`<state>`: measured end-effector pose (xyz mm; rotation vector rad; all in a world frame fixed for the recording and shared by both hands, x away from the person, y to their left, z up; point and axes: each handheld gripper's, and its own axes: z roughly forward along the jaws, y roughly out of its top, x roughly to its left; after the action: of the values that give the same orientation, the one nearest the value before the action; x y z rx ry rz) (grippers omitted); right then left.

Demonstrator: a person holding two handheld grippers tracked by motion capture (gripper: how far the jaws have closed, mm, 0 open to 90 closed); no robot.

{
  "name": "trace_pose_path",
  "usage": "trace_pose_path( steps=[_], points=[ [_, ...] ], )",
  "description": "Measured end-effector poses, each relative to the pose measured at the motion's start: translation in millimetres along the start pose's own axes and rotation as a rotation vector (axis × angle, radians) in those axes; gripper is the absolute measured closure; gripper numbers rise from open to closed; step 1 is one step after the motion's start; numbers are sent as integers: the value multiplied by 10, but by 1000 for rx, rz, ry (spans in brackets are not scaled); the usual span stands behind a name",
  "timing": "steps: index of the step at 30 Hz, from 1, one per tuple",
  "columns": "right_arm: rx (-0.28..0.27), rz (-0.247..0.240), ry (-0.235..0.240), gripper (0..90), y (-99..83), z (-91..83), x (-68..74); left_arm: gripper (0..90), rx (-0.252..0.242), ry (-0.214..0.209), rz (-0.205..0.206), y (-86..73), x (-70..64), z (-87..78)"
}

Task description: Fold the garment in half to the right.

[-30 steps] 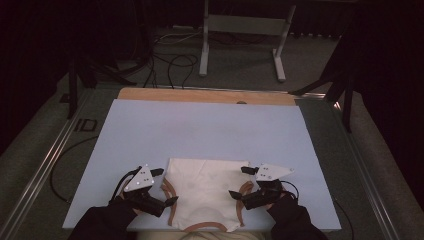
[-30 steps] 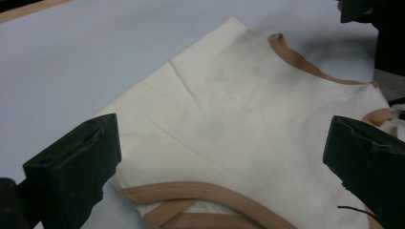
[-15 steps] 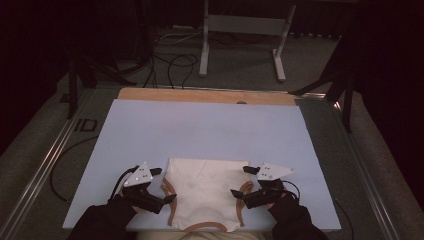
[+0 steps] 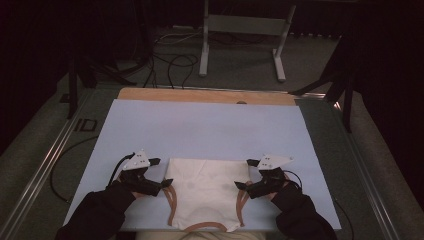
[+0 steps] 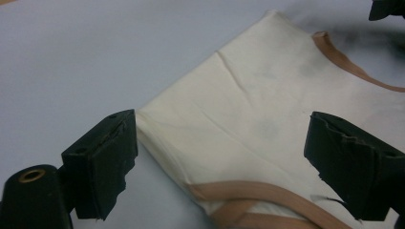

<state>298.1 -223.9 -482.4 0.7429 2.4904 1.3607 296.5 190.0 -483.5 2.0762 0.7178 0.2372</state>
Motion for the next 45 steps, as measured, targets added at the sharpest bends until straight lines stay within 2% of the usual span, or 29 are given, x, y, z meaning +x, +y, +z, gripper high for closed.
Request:
trace_pose_path(
  steps=[1, 3, 4, 5, 7, 10, 11, 12, 13, 15, 17, 26, 29, 30, 31, 32, 33, 34, 35, 40, 41, 45],
  points=[
    [13, 22, -12, 98, 0, 35, -76, 166, 14, 1, -1, 14, 66, 56],
    [25, 25, -36, 154, -14, 59, -129, 190, 32, 14, -11, 20, 116, 120],
    [25, 25, -36, 154, -14, 59, -129, 201, 32, 14, -11, 20, 116, 120],
    [42, 19, -49, 230, -39, 86, -207, 228, 53, 29, -15, 18, 162, 185],
    [55, 12, -69, 290, -61, 110, -280, 259, 73, 40, -23, 14, 201, 244],
    [59, 38, -82, 360, -72, 146, -382, 315, 81, 42, -36, 2, 250, 292],
    [61, 44, -87, 378, -69, 164, -421, 336, 99, 49, -47, -11, 305, 329],
    [67, 46, -91, 401, -66, 177, -445, 355, 99, 49, -47, -11, 305, 329],
    [76, 55, -85, 422, -61, 200, -476, 390, 105, 57, -74, -23, 350, 367],
    [82, 61, -87, 428, -59, 216, -490, 396, 120, 71, -74, -26, 373, 385],
    [106, 66, -95, 446, -60, 281, -530, 441, 136, 87, -88, -36, 426, 428],
    [155, 93, -81, 481, -135, 369, -557, 591, 178, 83, -91, 22, 498, 550],
    [172, 95, -66, 555, -157, 387, -563, 621, 184, 85, -92, 48, 506, 598],
    [172, 95, -66, 555, -157, 387, -563, 621, 187, 83, -90, 57, 510, 606],
    [178, 101, -63, 591, -157, 391, -563, 652, 188, 75, -90, 66, 503, 624],
    [178, 101, -63, 591, -157, 391, -563, 667, 188, 75, -90, 66, 503, 624],
    [185, 97, -60, 629, -153, 386, -562, 689, 195, 57, -84, 72, 486, 631],
    [185, 97, -60, 629, -153, 386, -562, 699, 195, 57, -84, 72, 486, 631],
    [190, 89, -55, 683, -154, 380, -556, 717, 198, 48, -78, 74, 461, 638],
    [198, 84, -55, 797, -155, 370, -549, 819, 207, 19, -85, 79, 445, 648],
    [207, 91, -45, 875, -145, 371, -555, 871, 204, 18, -79, 83, 433, 650],
    [212, 78, -60, 890, -124, 372, -537, 890, 195, 30, -80, 77, 426, 639]
  ],
)
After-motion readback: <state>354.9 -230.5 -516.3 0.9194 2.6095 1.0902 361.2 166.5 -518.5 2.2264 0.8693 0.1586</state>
